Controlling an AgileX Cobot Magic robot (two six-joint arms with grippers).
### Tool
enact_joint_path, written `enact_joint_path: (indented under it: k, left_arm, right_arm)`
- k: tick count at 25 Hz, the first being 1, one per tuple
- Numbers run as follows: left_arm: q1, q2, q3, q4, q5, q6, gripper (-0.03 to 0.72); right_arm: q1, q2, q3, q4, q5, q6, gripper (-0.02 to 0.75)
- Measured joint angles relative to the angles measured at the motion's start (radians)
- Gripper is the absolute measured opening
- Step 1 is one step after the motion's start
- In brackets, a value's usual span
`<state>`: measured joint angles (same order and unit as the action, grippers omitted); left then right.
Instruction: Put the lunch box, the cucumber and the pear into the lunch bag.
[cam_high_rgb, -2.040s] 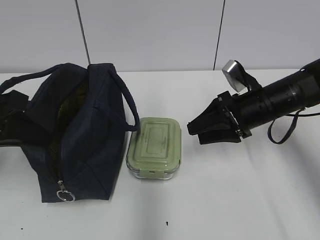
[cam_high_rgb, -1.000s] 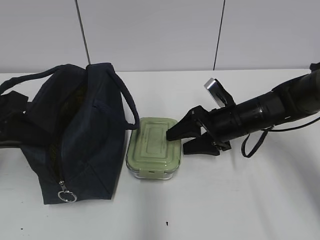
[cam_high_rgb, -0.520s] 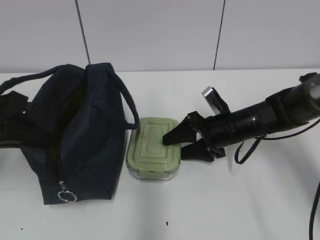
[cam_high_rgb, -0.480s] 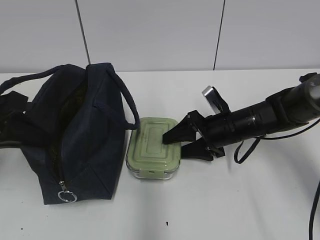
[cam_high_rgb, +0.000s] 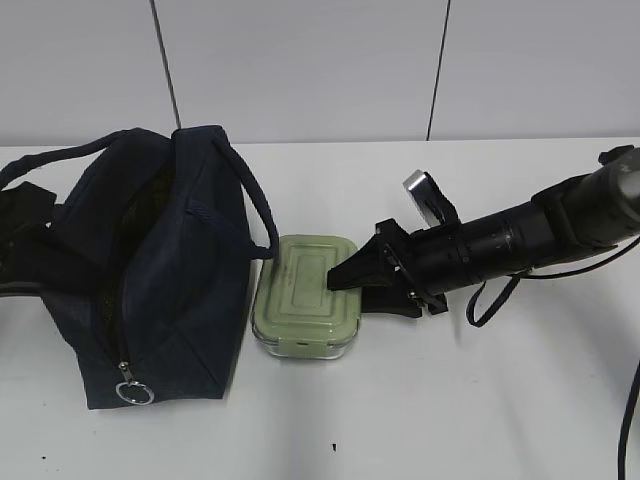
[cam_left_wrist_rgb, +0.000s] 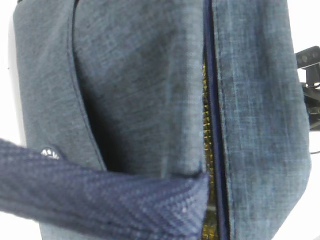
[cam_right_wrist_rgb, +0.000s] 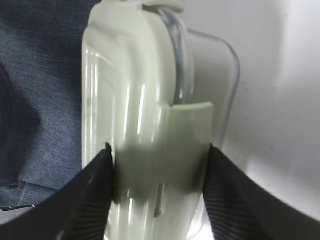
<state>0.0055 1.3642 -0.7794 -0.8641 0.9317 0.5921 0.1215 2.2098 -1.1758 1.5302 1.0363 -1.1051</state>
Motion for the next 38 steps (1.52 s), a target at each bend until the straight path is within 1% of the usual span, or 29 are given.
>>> enact_joint_path:
  k: [3,7,16,27,38]
  left_arm:
    - [0.0,0.0,0.0,0.0,0.0,0.0,-0.015]
    - [0.0,0.0,0.0,0.0,0.0,0.0,-0.015]
    - [0.0,0.0,0.0,0.0,0.0,0.0,-0.015]
    - [0.0,0.0,0.0,0.001,0.0,0.0,-0.015]
    - [0.0,0.0,0.0,0.001,0.001,0.0,-0.015]
  right_arm:
    - [0.0,0.0,0.0,0.0,0.005,0.0,0.4]
    - [0.0,0.004,0.0,0.0,0.016,-0.007,0.379]
    - [-0.007,0.011,0.0,-0.004,0.043,-0.014,0.377]
    - [-0.114,0.014,0.0,-0.013,0.065,-0.019,0.377]
    - [-0.119,0.014,0.0,-0.011,0.068,-0.008,0.377]
